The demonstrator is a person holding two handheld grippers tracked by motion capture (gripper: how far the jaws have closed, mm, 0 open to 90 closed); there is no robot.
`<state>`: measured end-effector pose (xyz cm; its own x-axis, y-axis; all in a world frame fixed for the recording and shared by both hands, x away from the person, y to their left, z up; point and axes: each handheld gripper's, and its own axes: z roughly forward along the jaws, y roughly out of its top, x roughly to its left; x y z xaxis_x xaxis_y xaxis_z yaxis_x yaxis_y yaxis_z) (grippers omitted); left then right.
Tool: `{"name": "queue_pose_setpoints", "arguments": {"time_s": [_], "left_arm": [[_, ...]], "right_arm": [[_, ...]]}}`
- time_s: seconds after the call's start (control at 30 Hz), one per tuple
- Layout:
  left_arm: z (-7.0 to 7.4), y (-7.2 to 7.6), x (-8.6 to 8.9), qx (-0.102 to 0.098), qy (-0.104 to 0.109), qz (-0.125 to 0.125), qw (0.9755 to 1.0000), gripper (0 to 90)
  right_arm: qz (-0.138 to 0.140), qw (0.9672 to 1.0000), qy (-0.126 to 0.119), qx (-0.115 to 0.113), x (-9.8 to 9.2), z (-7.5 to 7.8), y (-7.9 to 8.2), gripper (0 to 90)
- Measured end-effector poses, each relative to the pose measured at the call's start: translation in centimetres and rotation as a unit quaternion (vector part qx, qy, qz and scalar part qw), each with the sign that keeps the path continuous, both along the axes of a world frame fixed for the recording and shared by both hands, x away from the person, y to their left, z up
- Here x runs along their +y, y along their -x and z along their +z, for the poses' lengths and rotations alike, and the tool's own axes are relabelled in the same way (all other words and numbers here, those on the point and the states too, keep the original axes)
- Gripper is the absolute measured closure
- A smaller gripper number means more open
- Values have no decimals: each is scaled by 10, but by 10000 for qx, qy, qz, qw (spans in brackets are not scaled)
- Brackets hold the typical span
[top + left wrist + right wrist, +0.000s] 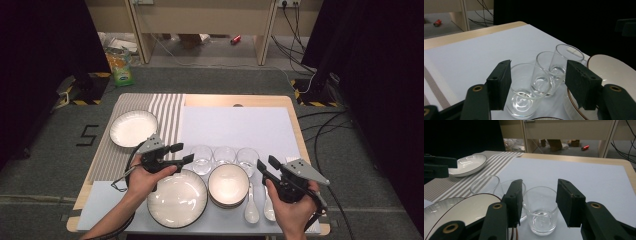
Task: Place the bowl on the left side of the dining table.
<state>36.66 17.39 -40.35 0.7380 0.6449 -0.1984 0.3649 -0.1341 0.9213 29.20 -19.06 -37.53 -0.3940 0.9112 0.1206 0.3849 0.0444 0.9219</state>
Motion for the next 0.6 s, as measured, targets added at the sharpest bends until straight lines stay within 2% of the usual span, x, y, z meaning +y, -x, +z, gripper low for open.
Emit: {"name": "queue_pose_setpoints", "arguments": {"time_s": [0.53, 0.6], "left_arm": [[-4, 3, -28, 86, -167, -441, 9989, 376], [-4, 3, -31, 74, -186, -494, 9986, 376]], "right_arm": [[28, 10000, -18, 52, 4, 1, -1, 566], [39, 10000, 17, 7, 4, 0, -1, 566]]}}
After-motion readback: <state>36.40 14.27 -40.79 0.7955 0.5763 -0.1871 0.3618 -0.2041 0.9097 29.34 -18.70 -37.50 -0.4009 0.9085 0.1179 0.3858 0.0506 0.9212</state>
